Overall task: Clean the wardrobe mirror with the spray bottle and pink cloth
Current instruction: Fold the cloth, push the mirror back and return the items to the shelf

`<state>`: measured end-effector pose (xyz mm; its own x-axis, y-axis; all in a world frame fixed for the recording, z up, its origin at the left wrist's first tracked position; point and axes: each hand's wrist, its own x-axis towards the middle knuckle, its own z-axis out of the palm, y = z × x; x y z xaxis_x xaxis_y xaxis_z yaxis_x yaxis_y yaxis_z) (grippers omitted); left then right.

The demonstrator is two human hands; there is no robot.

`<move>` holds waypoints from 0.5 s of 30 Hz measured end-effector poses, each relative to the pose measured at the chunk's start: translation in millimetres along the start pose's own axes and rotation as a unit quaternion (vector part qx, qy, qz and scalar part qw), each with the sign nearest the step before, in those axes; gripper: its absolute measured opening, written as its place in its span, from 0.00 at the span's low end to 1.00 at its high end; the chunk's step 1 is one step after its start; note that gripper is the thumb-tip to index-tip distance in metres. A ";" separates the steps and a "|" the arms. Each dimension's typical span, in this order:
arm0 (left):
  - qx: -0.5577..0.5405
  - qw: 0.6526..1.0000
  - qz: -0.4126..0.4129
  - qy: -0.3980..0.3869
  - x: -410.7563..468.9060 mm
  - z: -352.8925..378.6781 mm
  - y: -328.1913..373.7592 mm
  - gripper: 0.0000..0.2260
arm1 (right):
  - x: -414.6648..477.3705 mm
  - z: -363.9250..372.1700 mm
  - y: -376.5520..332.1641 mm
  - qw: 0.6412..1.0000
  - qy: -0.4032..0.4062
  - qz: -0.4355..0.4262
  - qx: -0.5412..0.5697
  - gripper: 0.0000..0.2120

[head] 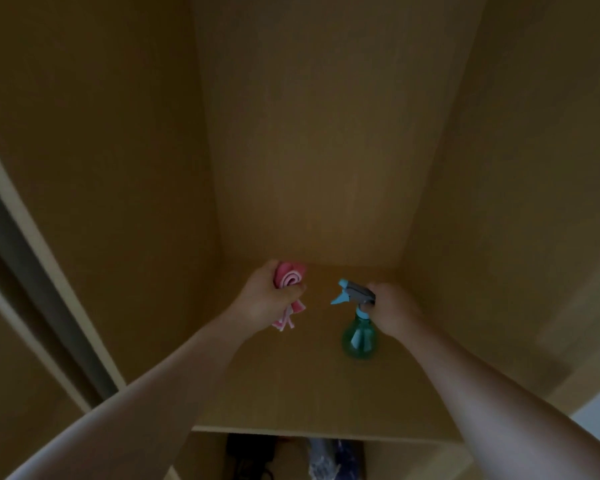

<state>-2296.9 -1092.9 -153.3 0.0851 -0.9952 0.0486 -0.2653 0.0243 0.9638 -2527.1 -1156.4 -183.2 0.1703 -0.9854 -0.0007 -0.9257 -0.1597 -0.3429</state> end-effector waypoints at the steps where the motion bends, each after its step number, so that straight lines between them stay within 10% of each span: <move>1: 0.001 1.000 0.001 0.008 -4.5 -2.3 1.6 0.11 | -1.6 -4.4 -4.2 1.000 0.013 -0.015 0.010 0.02; 15: -0.006 0.988 0.003 0.154 -133.4 -85.4 -3.5 0.13 | -94.7 -7.0 -127.5 0.933 0.060 -0.268 0.233 0.15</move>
<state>-2225.3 -952.2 -140.8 0.3719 -0.9190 0.1306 -0.2552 0.0341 0.9663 -2427.6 -1043.2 -132.8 0.5023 -0.7749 0.3837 -0.4657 -0.6163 -0.6350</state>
